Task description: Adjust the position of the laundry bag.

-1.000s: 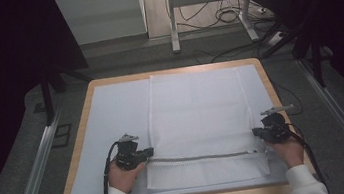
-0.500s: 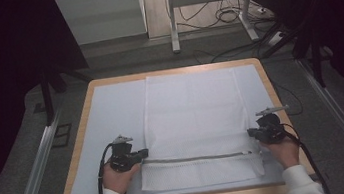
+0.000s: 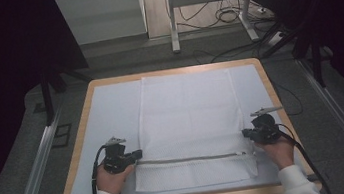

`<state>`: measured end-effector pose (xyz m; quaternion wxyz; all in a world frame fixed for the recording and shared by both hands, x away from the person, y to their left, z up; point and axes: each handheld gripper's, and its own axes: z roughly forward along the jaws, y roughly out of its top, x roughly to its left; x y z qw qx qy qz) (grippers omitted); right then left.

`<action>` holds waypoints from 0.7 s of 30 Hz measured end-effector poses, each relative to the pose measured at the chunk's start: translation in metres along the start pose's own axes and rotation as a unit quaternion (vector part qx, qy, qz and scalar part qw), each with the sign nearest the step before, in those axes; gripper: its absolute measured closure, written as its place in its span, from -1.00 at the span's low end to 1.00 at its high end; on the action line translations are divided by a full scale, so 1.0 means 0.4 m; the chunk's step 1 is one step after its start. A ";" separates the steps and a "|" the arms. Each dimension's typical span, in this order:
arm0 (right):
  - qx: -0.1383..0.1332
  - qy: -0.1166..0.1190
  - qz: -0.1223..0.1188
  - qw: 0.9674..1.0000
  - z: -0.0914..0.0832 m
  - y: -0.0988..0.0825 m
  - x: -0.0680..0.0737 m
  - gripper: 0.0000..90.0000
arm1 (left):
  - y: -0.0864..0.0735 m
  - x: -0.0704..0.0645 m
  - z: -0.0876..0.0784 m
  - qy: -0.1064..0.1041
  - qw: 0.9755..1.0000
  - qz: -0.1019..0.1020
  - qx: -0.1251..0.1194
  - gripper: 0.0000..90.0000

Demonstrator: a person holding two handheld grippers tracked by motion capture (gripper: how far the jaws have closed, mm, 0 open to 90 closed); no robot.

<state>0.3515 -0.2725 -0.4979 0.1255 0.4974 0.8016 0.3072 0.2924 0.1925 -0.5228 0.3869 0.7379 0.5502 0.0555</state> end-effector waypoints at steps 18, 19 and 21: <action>-0.002 0.012 -0.018 1.000 0.021 0.010 0.044 0.96 | -0.019 0.033 -0.026 0.010 1.000 -0.011 -0.002 1.00; -0.002 0.012 -0.018 1.000 0.021 0.010 0.044 0.96 | -0.020 0.036 -0.028 0.011 1.000 -0.012 -0.003 1.00; 0.000 0.013 -0.020 1.000 0.024 0.012 0.051 0.96 | -0.023 0.041 -0.032 0.013 1.000 -0.013 -0.003 1.00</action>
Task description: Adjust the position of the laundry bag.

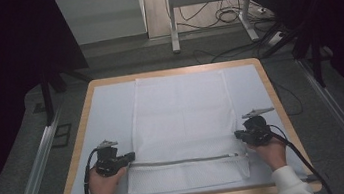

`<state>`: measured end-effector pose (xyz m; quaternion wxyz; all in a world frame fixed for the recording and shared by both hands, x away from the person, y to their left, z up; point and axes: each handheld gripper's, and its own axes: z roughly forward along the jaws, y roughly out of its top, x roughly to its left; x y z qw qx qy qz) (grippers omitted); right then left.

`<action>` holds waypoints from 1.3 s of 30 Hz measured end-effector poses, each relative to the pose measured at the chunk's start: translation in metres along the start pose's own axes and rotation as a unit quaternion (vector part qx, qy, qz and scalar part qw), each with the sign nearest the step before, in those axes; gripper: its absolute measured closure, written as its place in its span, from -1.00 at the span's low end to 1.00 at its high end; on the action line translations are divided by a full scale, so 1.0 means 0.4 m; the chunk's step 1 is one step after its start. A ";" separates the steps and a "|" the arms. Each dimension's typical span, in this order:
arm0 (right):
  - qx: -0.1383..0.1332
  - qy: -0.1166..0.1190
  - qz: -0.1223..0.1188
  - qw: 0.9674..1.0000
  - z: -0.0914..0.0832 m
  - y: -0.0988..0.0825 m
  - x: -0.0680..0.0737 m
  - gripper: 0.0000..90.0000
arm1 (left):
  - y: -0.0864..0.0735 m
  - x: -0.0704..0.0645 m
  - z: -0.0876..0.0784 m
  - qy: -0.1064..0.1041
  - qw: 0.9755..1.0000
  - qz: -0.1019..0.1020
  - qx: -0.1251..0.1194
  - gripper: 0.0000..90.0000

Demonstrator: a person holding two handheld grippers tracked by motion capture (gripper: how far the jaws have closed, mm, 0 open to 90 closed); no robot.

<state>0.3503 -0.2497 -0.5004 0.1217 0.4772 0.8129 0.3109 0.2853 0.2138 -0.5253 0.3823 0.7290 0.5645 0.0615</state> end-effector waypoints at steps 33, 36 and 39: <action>0.004 0.018 -0.023 1.000 0.027 0.001 0.041 0.90 | -0.028 0.038 -0.018 0.019 1.000 -0.005 0.007 0.90; -0.005 0.015 -0.022 1.000 0.019 0.000 0.034 0.56 | -0.027 0.026 -0.021 0.024 1.000 0.007 -0.012 0.56; -0.026 0.011 -0.012 1.000 0.002 0.002 0.022 0.19 | -0.018 0.009 -0.038 0.043 0.998 0.016 -0.053 0.16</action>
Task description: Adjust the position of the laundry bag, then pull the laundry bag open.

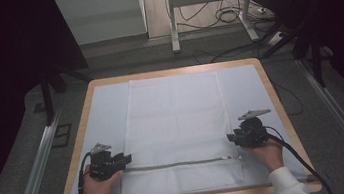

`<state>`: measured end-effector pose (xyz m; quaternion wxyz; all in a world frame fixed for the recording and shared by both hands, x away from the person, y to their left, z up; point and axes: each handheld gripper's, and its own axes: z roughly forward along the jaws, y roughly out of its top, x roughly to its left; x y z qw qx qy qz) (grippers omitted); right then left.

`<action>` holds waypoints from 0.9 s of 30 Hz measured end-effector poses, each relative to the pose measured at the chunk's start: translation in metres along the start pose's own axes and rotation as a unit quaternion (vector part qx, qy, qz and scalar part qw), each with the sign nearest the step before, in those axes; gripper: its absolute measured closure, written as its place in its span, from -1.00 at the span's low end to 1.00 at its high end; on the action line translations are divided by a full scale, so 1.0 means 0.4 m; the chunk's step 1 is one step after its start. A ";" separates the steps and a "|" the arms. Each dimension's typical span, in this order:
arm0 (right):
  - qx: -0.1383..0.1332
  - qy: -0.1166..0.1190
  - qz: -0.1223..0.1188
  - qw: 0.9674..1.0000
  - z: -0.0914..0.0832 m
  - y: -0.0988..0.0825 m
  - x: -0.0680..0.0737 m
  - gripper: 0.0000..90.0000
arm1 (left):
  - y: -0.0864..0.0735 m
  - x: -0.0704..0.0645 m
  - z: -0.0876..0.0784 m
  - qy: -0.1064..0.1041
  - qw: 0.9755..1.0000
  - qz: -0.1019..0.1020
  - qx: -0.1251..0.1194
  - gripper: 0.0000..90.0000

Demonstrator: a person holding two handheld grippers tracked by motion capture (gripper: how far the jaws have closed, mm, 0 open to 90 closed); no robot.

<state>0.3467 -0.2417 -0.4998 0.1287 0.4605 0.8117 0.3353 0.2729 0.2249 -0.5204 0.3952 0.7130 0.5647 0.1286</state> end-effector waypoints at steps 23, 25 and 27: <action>-0.045 -0.033 0.022 0.998 -0.063 -0.013 -0.030 -0.32 | 0.048 -0.103 -0.015 -0.032 0.999 0.037 -0.010 -0.27; -0.046 -0.031 0.027 0.998 -0.063 -0.018 -0.034 -0.32 | 0.052 -0.116 -0.011 -0.040 0.998 0.039 -0.008 -0.25; -0.044 -0.030 0.026 0.998 -0.064 -0.021 -0.034 -0.32 | 0.058 -0.130 -0.006 -0.047 0.998 0.045 -0.008 -0.24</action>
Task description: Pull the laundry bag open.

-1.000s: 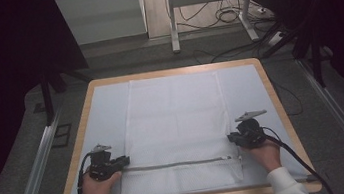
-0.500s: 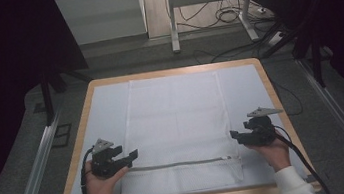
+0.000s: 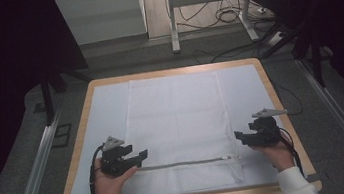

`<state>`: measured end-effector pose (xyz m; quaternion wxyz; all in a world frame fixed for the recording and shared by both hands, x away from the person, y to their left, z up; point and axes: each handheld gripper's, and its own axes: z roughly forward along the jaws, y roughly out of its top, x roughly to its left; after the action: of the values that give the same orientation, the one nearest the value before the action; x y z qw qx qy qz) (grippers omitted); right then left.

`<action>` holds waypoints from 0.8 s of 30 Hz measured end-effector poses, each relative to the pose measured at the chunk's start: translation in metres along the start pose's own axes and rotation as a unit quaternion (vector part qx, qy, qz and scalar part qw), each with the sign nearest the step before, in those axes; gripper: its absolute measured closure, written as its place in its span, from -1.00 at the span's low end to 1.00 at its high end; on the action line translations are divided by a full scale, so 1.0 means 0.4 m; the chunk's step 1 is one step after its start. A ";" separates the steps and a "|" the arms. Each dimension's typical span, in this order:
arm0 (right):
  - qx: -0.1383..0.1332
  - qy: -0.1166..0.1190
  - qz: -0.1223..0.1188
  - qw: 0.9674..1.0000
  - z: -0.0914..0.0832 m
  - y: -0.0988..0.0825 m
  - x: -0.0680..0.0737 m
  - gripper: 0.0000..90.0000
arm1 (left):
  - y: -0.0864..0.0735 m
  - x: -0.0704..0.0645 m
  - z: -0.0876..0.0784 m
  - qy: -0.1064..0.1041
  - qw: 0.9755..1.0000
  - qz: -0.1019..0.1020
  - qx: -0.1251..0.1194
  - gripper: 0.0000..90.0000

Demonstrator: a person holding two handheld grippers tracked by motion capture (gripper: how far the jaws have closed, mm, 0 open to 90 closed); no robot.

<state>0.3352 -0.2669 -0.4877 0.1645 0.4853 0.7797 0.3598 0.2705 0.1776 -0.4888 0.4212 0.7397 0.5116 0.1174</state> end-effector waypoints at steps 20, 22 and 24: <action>0.000 -0.004 0.000 1.000 -0.005 -0.006 -0.005 -0.32 | 0.028 -0.100 0.047 -0.037 0.999 0.026 0.026 -0.25; -0.001 -0.006 0.000 1.000 -0.005 -0.005 -0.006 -0.32 | 0.031 -0.109 0.054 -0.043 0.998 0.029 0.029 -0.25; -0.003 -0.006 0.002 1.000 -0.005 -0.005 -0.008 -0.32 | 0.033 -0.120 0.059 -0.052 0.998 0.030 0.030 -0.25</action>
<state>0.3340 -0.2710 -0.4879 0.1701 0.4885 0.7768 0.3590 0.2720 0.1230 -0.4811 0.4212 0.7719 0.4700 0.0762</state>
